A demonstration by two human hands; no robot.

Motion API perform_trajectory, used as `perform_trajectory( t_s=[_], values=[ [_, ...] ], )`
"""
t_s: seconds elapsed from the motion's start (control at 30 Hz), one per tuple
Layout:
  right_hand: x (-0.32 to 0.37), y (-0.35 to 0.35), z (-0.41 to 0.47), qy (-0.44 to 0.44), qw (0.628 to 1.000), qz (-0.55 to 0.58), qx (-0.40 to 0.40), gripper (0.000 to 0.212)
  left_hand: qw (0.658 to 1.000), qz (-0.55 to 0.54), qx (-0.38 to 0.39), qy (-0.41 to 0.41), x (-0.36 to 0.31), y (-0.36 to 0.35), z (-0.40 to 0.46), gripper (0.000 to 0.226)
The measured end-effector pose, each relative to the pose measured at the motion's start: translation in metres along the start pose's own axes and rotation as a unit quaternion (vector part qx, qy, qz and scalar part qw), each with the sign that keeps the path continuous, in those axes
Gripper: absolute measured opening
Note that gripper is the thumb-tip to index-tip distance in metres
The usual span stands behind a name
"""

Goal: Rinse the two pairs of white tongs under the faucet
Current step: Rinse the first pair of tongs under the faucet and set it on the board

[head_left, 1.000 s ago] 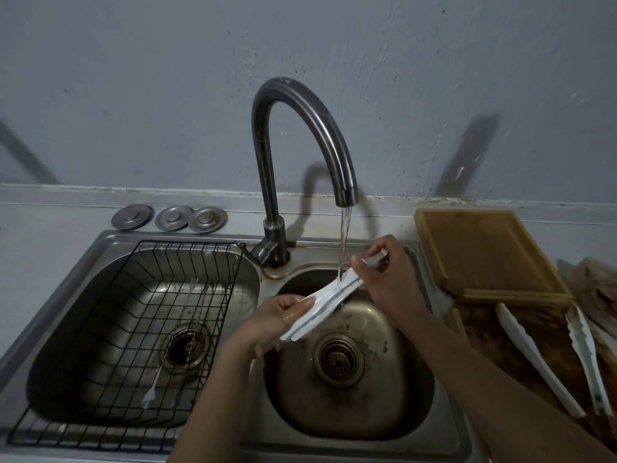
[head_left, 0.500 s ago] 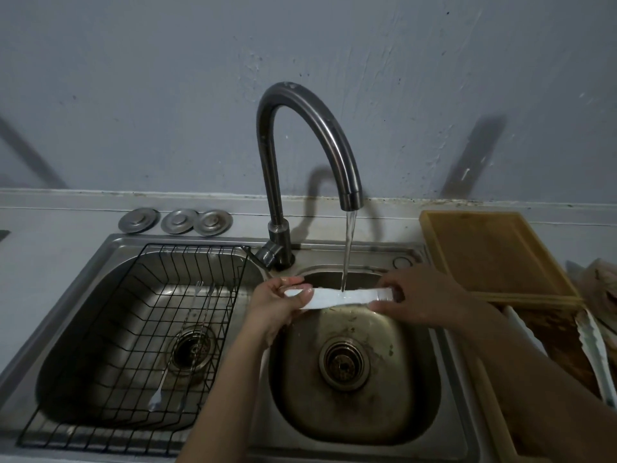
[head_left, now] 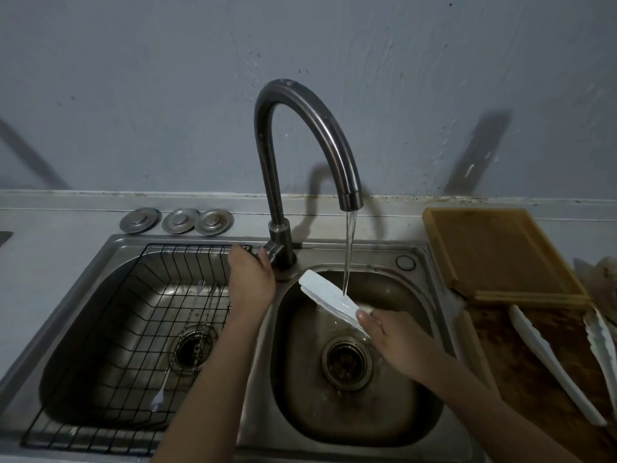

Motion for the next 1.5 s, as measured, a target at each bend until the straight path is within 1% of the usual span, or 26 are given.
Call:
perform_trajectory(
  t_s=[0.07,0.1,0.17,0.23,0.37,0.47,0.53,0.6,0.63,0.73,0.8,0.87,0.93,0.97,1.03,1.07,1.1,1.13,1.17,1.23,1.3,1.33,1.4,1.43,1.5],
  values=[
    [-0.007,-0.002,-0.004,-0.007,1.000,0.017,-0.002,0.048,0.999,0.042,-0.015,0.007,-0.005,-0.001,0.006,0.029],
    [-0.009,-0.003,-0.005,-0.011,1.000,0.021,-0.004,0.048,0.998,0.065,-0.022,0.017,-0.006,-0.001,0.006,0.027],
    [-0.014,-0.004,-0.007,-0.021,1.000,0.021,-0.006,0.047,0.994,0.107,-0.032,0.019,-0.011,-0.003,0.005,0.028],
    [-0.020,-0.007,-0.006,-0.035,0.999,0.015,-0.001,0.047,0.989,0.143,-0.026,0.000,-0.020,-0.008,0.008,0.031],
    [-0.030,-0.012,-0.004,-0.049,0.999,0.002,0.006,0.047,0.984,0.178,-0.029,-0.006,-0.025,-0.013,0.015,0.030],
    [-0.034,-0.013,-0.005,-0.056,0.998,0.009,0.010,0.047,0.985,0.167,-0.041,-0.009,-0.024,-0.013,0.014,0.026],
    [-0.038,-0.019,-0.007,-0.068,0.997,-0.004,0.048,0.046,0.986,0.161,-0.043,-0.010,-0.023,-0.014,0.015,0.026],
    [-0.044,-0.028,-0.010,-0.079,0.992,-0.050,0.088,0.046,0.987,0.154,-0.044,-0.012,-0.023,-0.014,0.016,0.026],
    [-0.047,-0.029,-0.010,-0.083,0.990,-0.071,0.088,0.046,0.987,0.151,-0.044,-0.014,-0.023,-0.015,0.016,0.026],
    [-0.055,-0.023,-0.009,-0.100,0.990,-0.084,0.053,0.053,0.991,0.125,-0.040,-0.020,-0.021,-0.014,0.015,0.024],
    [-0.058,-0.020,-0.009,-0.114,0.987,-0.092,0.063,0.056,0.995,0.093,-0.034,-0.024,-0.021,-0.014,0.013,0.025],
    [-0.069,-0.021,-0.010,-0.145,0.981,-0.073,0.109,0.062,0.997,0.058,-0.026,-0.030,-0.020,-0.018,0.009,0.034],
    [-0.082,-0.022,-0.014,-0.194,0.967,-0.021,0.163,0.066,0.998,0.045,-0.017,-0.034,-0.020,-0.024,0.001,0.057],
    [-0.088,-0.018,-0.016,-0.216,0.961,0.009,0.172,0.066,0.998,0.047,-0.004,-0.033,-0.021,-0.032,-0.005,0.070],
    [-0.101,-0.005,-0.019,-0.255,0.950,0.084,0.163,0.064,0.997,0.064,0.038,-0.009,-0.023,-0.053,-0.020,0.087],
    [-0.111,0.004,-0.020,-0.273,0.941,0.137,0.148,0.065,0.996,0.073,0.054,0.001,-0.027,-0.066,-0.029,0.088],
    [-0.116,0.017,-0.021,-0.283,0.932,0.182,0.132,0.063,0.994,0.090,0.066,0.000,-0.032,-0.077,-0.038,0.085],
    [-0.121,0.032,-0.022,-0.285,0.927,0.213,0.115,0.060,0.988,0.125,0.086,-0.026,-0.042,-0.090,-0.048,0.077],
    [-0.124,0.048,-0.023,-0.282,0.924,0.241,0.097,0.054,0.975,0.170,0.120,-0.079,-0.058,-0.108,-0.060,0.069],
    [-0.130,0.086,-0.025,-0.270,0.926,0.259,0.047,0.044,0.929,0.225,0.221,-0.191,-0.090,-0.155,-0.086,0.055],
    [-0.140,0.123,-0.025,-0.267,0.941,0.209,-0.009,0.040,0.897,0.204,0.306,-0.244,-0.118,-0.191,-0.104,0.041],
    [-0.151,0.138,-0.025,-0.274,0.944,0.179,-0.033,0.039,0.883,0.186,0.335,-0.270,-0.132,-0.209,-0.110,0.035],
    [-0.170,0.157,-0.018,-0.278,0.951,0.123,-0.063,0.043,0.848,0.183,0.352,-0.351,-0.157,-0.237,-0.120,0.031],
    [-0.178,0.163,-0.015,-0.276,0.954,0.096,-0.072,0.043,0.825,0.194,0.354,-0.395,-0.165,-0.251,-0.125,0.033],
    [-0.191,0.173,-0.008,-0.267,0.956,0.057,-0.108,0.040,0.786,0.205,0.366,-0.454,-0.174,-0.275,-0.131,0.044]
  ],
)
Point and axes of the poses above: each hand's wrist, its own z-axis towards the middle knuckle, its own y-axis out of the back of the hand, x = y × z, the point moved 10 cm from there along z, towards the middle knuckle, and after that the axes turned 5 degrees about -z, right-handed, at the moved point
